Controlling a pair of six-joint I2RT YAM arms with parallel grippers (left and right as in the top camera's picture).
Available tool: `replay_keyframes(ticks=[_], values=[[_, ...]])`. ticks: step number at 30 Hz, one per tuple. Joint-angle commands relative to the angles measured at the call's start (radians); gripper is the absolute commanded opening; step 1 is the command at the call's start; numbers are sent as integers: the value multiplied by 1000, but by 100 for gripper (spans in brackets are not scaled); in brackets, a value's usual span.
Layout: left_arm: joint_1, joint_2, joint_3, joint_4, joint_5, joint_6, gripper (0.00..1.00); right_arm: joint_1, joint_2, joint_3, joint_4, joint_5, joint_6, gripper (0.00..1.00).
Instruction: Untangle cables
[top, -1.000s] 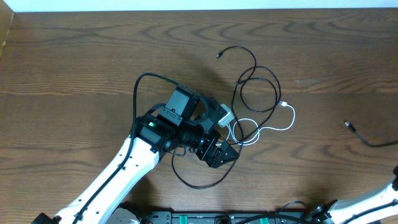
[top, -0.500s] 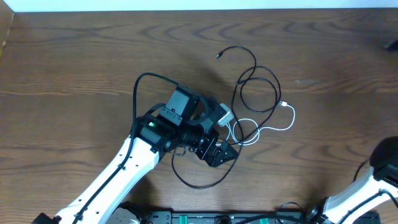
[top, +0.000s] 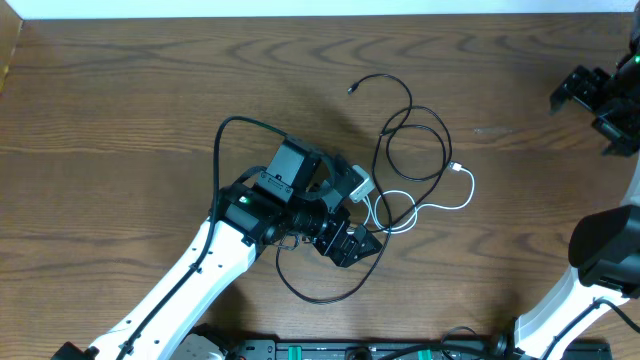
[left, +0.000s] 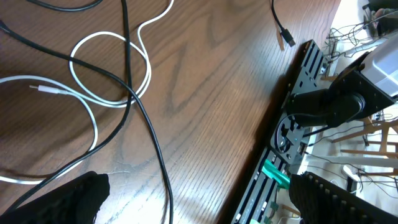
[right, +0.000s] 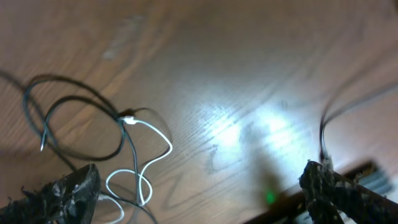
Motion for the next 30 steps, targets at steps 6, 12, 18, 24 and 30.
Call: replay_keyframes(ticks=[6,12,18,24,30], values=[[-2,0,8,-6,-10,0,98,7,-48,-123,2,175,268,99],[-2,0,8,-7,-10,9,98,5,-316,-172,-2,306,210,99],[-2,0,8,-8,-9,11,98,3,-695,-429,25,322,285,99],[-2,0,8,-7,-9,12,98,3,-954,-773,237,321,295,99],[-2,0,8,-8,-9,15,98,3,-1109,-1187,513,341,356,99]])
